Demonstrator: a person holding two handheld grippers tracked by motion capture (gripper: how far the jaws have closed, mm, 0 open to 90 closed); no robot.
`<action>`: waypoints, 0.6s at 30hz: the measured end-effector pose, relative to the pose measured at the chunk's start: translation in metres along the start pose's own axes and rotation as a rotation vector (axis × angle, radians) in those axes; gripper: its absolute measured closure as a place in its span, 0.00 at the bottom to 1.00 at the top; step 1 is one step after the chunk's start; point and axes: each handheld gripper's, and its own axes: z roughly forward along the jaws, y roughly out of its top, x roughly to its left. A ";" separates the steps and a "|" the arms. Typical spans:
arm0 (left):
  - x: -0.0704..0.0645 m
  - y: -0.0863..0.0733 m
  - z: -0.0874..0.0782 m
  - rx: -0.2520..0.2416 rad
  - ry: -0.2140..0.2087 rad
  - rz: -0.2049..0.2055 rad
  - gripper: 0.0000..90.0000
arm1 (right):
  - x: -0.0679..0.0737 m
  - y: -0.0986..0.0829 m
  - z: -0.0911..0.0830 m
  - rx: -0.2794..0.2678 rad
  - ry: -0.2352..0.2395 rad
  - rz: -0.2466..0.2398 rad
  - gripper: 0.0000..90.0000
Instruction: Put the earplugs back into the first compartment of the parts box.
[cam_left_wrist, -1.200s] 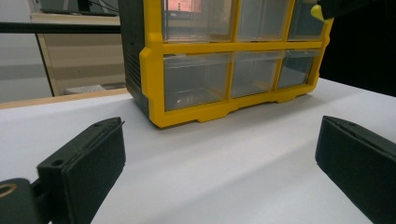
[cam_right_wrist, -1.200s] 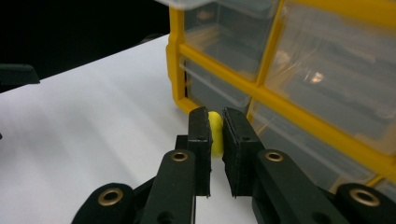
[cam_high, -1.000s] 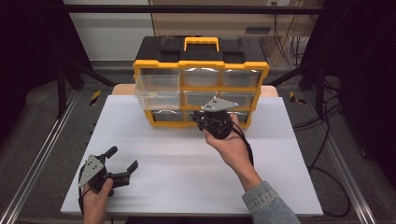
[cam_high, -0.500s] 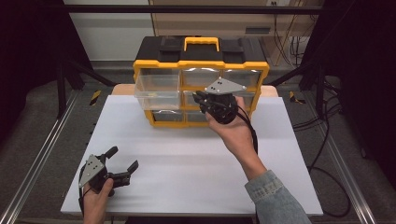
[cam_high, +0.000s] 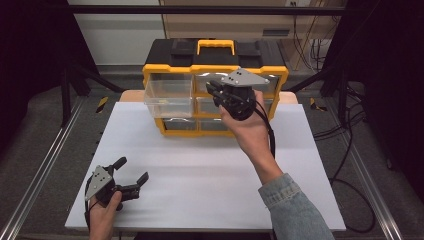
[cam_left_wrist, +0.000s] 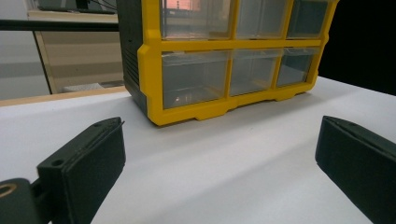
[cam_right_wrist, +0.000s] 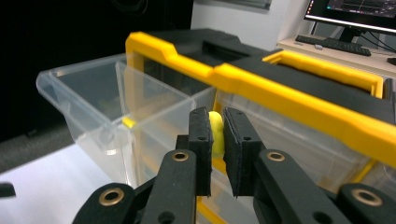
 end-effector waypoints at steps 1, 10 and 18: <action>0.000 0.000 0.000 0.000 -0.001 -0.001 0.01 | 0.000 0.002 0.001 -0.007 0.002 0.011 0.91; 0.000 0.000 0.000 0.000 0.000 0.001 0.01 | 0.004 0.008 0.011 -0.041 0.028 0.049 0.91; 0.000 0.000 0.000 -0.002 0.001 0.002 0.01 | 0.009 0.012 0.023 -0.067 0.061 0.087 0.91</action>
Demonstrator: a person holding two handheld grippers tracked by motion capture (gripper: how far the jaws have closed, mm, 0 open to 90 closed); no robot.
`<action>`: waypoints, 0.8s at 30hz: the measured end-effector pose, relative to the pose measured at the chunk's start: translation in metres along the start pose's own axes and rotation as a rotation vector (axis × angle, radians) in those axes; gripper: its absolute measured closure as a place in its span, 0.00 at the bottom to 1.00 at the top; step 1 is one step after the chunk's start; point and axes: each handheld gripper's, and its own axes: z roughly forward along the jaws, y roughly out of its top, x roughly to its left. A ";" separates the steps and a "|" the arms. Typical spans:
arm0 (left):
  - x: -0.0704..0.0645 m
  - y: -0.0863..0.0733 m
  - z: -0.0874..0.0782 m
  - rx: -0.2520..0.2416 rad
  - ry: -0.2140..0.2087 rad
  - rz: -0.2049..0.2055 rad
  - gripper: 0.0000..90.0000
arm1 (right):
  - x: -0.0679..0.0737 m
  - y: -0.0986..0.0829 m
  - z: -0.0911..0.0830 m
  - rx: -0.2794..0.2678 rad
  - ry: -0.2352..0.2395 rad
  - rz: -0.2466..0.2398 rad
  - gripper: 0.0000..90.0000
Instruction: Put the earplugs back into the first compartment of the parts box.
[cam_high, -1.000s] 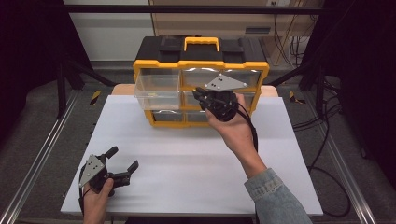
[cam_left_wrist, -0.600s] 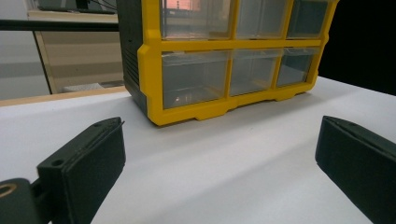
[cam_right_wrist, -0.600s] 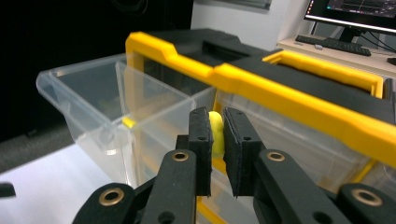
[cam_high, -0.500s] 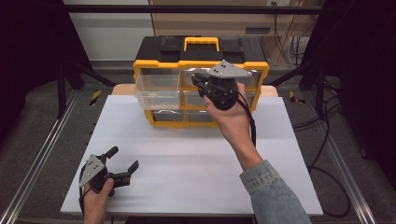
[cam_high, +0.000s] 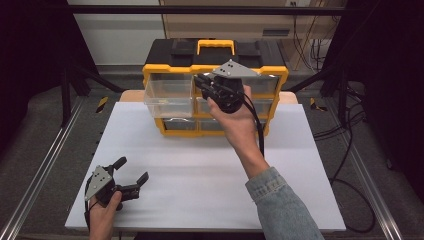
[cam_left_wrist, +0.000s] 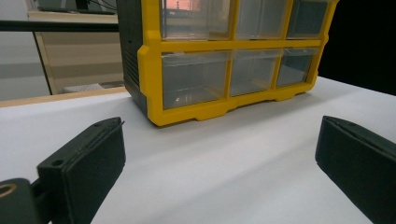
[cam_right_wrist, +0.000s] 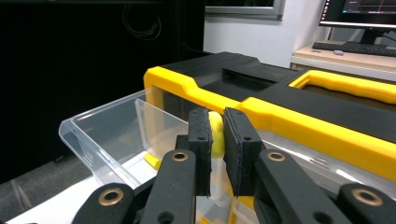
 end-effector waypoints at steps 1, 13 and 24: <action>0.000 0.000 0.000 0.000 0.000 -0.001 0.01 | 0.001 0.000 0.001 0.002 0.002 0.002 0.91; 0.000 0.000 0.000 0.001 0.000 0.001 0.01 | 0.008 0.001 0.013 0.002 0.031 0.015 0.91; 0.000 0.000 0.000 0.000 0.000 0.000 0.01 | 0.015 0.004 0.020 0.000 0.054 0.011 0.90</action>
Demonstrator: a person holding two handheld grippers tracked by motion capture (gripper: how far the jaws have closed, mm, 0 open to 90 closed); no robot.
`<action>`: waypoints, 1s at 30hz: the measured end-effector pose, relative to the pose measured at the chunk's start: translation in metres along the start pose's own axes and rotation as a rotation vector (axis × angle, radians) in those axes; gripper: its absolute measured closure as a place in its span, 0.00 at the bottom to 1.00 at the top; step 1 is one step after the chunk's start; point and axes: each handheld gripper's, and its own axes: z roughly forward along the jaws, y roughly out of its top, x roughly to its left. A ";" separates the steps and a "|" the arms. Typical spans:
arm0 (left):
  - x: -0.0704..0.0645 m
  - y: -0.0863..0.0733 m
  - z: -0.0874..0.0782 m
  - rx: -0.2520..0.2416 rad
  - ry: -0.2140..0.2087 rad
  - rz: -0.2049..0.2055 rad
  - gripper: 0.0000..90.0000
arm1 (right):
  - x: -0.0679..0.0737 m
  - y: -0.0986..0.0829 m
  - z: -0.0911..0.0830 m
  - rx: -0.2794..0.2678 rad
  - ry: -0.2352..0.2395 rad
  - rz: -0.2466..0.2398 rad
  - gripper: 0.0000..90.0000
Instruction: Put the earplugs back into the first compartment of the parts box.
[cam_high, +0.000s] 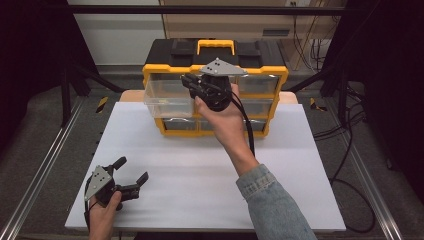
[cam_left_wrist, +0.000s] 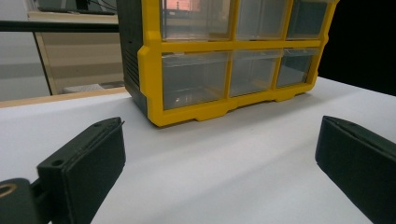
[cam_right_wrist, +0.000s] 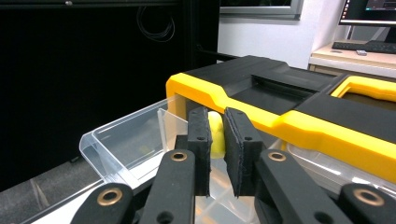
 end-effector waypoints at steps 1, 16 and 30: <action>0.000 0.000 0.000 0.000 0.000 0.000 0.01 | 0.001 0.000 0.001 0.000 0.001 0.000 0.90; 0.000 0.000 0.000 0.000 -0.003 0.001 0.01 | 0.005 -0.001 0.007 0.014 0.015 -0.009 0.89; -0.001 0.000 0.001 0.003 -0.003 0.004 0.01 | 0.010 -0.002 0.014 0.037 0.035 -0.005 0.87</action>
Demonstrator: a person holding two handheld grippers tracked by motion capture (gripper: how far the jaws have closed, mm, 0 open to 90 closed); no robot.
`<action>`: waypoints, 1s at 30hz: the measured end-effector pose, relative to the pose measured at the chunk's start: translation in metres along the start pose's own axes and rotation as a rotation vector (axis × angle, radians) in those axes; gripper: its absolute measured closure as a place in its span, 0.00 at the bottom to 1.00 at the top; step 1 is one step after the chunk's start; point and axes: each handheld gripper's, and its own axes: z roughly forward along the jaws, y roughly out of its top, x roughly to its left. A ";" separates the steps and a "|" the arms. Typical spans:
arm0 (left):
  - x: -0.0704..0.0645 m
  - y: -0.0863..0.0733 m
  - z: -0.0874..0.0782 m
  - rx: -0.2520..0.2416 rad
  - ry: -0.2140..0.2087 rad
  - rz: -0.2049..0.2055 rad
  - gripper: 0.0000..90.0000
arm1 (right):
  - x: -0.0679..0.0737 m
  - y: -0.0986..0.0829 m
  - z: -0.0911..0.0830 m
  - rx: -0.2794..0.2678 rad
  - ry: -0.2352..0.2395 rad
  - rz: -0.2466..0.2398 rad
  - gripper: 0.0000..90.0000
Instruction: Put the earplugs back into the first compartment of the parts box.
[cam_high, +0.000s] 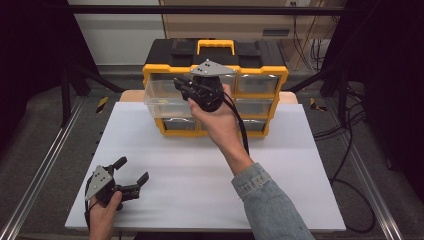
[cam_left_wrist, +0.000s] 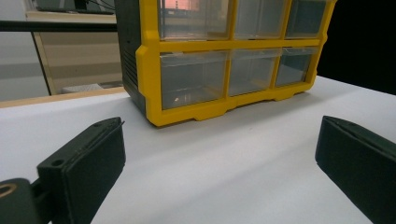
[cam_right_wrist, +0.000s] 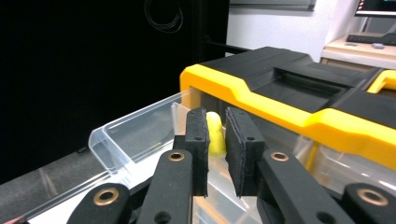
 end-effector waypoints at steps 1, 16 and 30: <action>0.000 0.000 0.000 0.000 0.000 0.000 0.01 | 0.001 0.000 0.001 0.002 0.000 -0.002 0.84; 0.001 0.000 0.003 0.001 0.007 0.002 0.01 | 0.001 0.005 -0.012 -0.068 -0.060 -0.006 0.24; 0.001 0.000 0.000 0.001 0.018 0.004 0.01 | -0.015 -0.015 -0.039 -0.137 -0.066 0.017 0.09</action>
